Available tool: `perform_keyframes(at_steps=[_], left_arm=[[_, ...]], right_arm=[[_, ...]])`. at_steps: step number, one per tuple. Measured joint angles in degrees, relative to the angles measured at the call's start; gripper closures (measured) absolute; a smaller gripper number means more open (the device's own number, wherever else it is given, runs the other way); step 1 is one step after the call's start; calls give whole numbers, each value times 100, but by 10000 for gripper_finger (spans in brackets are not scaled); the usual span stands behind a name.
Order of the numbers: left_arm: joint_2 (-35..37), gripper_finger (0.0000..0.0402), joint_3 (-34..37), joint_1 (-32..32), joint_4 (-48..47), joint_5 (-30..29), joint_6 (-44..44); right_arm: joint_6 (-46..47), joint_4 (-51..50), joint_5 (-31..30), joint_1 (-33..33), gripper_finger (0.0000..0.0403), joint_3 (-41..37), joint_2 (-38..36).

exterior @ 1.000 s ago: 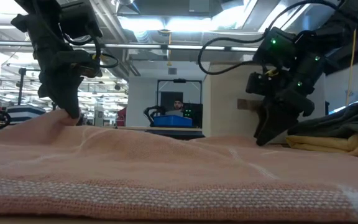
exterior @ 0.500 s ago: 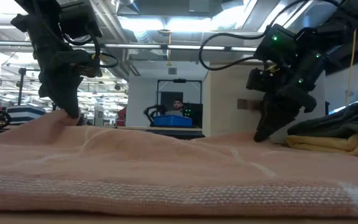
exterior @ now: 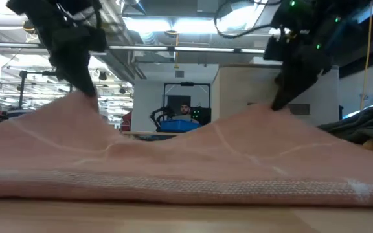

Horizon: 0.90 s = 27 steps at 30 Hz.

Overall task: Fold towel
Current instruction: Fold the brown towel

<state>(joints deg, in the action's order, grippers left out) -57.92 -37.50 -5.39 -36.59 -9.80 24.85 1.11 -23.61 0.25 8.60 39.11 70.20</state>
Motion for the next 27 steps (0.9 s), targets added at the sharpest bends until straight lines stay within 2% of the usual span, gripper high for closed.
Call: perform_keyframes(at_steps=[8,11,14,17,21,27], left_arm=[[787,394,-85,233,-462,-567,-92],[925,396,-85,304,-313,-858,-197],[993,398,-83,439,171,-907,-383],[991,396,-83,720,578,-892,-568],[989,398,-183,1295,663,-900,-528],[980,399,-473,2568,765,-946,136]], right_arm=[[401,-1504,-406,-4,378,499,-705],[496,-1742,-528,-63,391,536,-939],[722,-1779,-546,-319,391,536,-1149],[1139,-1779,-640,-771,388,538,-1309],[1731,-1766,-872,-1599,384,549,-1418],[2768,-1415,-894,-2970,391,812,-1327]])
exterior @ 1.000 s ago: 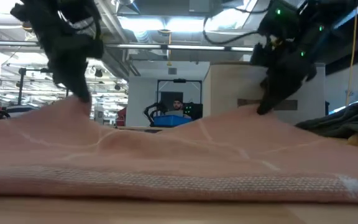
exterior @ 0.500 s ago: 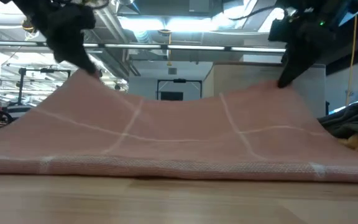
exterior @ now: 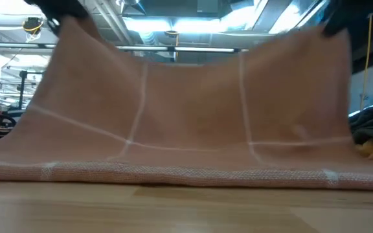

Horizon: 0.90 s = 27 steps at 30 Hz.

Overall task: Fold towel
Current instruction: Fold the brown towel

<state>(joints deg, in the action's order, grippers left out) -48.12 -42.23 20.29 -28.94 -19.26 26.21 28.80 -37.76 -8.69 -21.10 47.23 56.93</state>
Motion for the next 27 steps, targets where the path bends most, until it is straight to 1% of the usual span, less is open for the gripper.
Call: perform_keyframes(at_steps=[5,7,11,15,17,21,25,27], left_arm=[[-86,400,-6,1181,11,-273,983],[-177,400,-6,1613,200,-347,1278],[-430,400,-6,2347,993,-395,1682],[-791,400,-8,2947,2006,-405,1845],[-987,400,-9,3168,2549,-455,1778],[-1236,400,-25,3432,3385,-777,1241],[-1339,400,-323,3624,3603,-1170,582],[-1396,400,-566,3737,3635,-1337,157]], right_arm=[[1152,422,-450,-1257,389,102,189],[1695,602,-547,-1711,391,102,300],[2719,1237,-855,-2494,391,102,577],[3377,1702,-1161,-3062,390,329,975],[3550,1701,-1269,-3289,391,629,1195],[3486,1419,-1604,-3572,389,1353,1560],[3156,1039,-1996,-3780,388,2037,1791],[2898,1045,-2200,-3875,389,2269,1871]])
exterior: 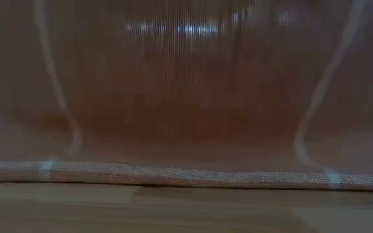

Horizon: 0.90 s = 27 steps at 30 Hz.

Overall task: Fold towel
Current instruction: Fold the brown towel

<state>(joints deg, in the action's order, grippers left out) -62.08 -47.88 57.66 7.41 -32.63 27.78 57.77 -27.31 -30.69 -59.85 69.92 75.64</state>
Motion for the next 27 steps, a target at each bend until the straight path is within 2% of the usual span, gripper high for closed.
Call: perform_keyframes(at_steps=[5,11,15,21,27], left_arm=[[-54,400,-451,165,-7,-215,-697],[-93,400,-509,165,-393,-359,-689],[-130,400,-506,147,-1390,-1064,-152],[-126,398,-506,117,-2987,-2360,811],[-126,398,-506,-237,-4952,-2630,2314]], right_arm=[[-704,47,-376,-178,389,437,135],[-990,-226,-532,-167,389,535,180],[-449,-1328,-864,-161,387,533,266],[1033,-3195,-1416,-152,387,280,358],[1701,-3690,-1619,198,387,-532,358]])
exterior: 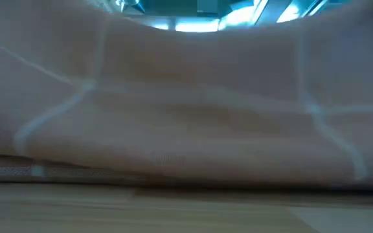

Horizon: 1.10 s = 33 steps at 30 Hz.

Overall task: Fold towel
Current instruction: Fold the brown towel

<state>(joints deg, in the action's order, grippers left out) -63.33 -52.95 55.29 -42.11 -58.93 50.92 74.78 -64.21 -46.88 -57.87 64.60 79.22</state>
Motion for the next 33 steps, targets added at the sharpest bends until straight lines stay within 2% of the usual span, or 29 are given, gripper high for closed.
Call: perform_keyframes(at_steps=[5,8,19,26,29,33], left_arm=[[-26,395,2,-373,-1322,-8,1058],[-109,398,33,-589,-1700,-14,1273],[-128,396,818,-1540,-1690,-129,1193],[-127,393,1265,-1578,-1141,-105,1168],[-129,394,1472,-1463,-581,378,766],[-133,398,1663,-1278,-125,1475,330]], right_arm=[[-5,136,325,607,387,-703,0],[-83,167,394,965,387,-1021,0],[-1490,-77,279,2203,387,-1220,-2],[-1976,50,233,2468,386,-1253,-2],[-2374,460,396,2341,386,-1403,0],[-3293,1517,1259,1956,386,-1670,2]])
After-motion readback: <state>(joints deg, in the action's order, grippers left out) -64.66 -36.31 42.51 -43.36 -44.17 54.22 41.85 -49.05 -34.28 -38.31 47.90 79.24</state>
